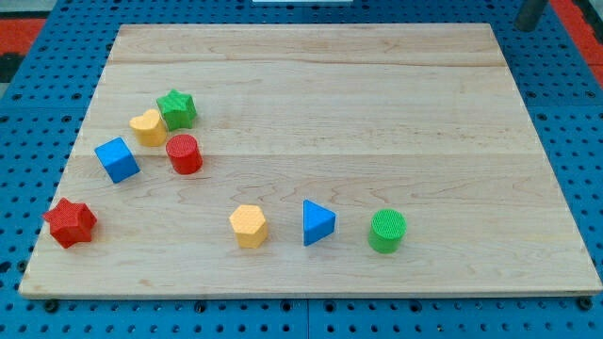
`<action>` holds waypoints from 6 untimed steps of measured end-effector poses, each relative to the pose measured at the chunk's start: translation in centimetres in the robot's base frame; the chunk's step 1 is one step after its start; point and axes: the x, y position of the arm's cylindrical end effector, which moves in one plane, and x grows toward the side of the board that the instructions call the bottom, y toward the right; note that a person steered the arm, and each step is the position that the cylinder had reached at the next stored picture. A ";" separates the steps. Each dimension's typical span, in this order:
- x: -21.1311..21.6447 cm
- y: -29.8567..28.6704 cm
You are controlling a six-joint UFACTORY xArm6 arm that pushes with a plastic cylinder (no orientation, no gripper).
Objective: Place your arm top of the blue triangle
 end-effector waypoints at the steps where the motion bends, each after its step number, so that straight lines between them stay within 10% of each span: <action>1: 0.0 -0.9; 2: 8.4 -6.5; 4: 10.5 -29.7; 6: 25.9 -37.1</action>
